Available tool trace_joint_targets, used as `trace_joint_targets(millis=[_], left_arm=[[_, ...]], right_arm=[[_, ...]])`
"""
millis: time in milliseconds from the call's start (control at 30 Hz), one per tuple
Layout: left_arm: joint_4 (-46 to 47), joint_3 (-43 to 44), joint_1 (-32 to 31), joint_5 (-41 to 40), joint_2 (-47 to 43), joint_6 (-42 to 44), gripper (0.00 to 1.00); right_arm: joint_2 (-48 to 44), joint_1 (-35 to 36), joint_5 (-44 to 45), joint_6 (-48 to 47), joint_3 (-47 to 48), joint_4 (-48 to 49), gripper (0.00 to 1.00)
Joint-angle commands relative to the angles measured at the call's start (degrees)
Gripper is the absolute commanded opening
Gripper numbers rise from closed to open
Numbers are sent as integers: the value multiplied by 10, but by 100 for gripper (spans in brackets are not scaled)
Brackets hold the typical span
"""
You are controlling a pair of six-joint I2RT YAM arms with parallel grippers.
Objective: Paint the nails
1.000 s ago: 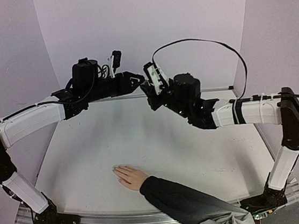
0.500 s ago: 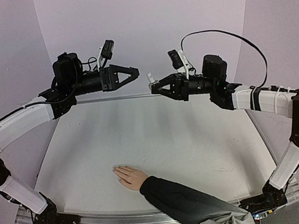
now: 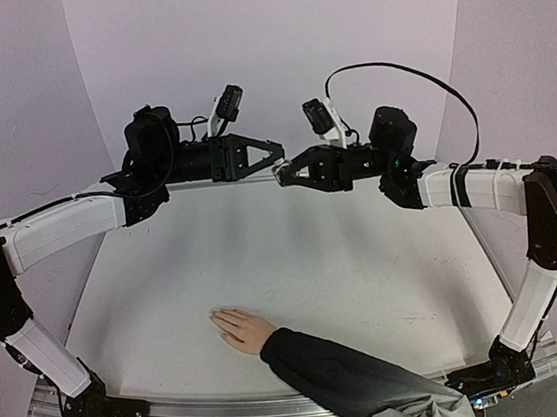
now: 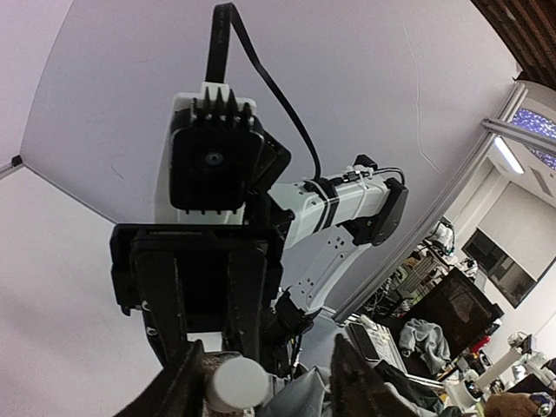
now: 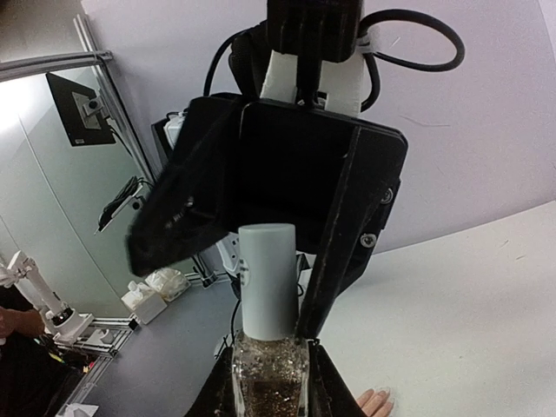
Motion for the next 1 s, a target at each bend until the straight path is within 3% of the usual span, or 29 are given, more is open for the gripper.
trace_joint_targets(millis=[0,267,333,400,433,500,567,600,633,733,967], left_arm=[[40,30,-4,7,-2,22,42],[39,25,-5,-24,7,24,10],[30,24,-5,-42,8,30,2],[1,23,-5,-78,6,49,0],[-21,23,-6,-105,4,61,0],[-80,25,-8,-191,-2,78,0],[-135,33,-12,-274,-2,82,0],[-157,39,-13,-305,2,80,0],[-175,46,-14,-331,5,77,0],[-201,65,-14,-353,23,71,0],[-203,75,-14,-325,19,67,4]], right_arm=[[0,0,-13,15,29,62,0],[5,0,9,-1,30,61,0],[2,0,48,-21,27,46,0],[-12,1,148,-90,29,-47,0],[-22,8,249,-147,35,-113,0],[-40,57,606,-246,45,-209,0],[-20,121,1016,-344,43,-173,0],[-1,134,1141,-411,41,-121,0],[18,138,1199,-454,45,-74,0],[49,151,1205,-486,85,-52,0],[15,155,950,-418,68,-92,0]])
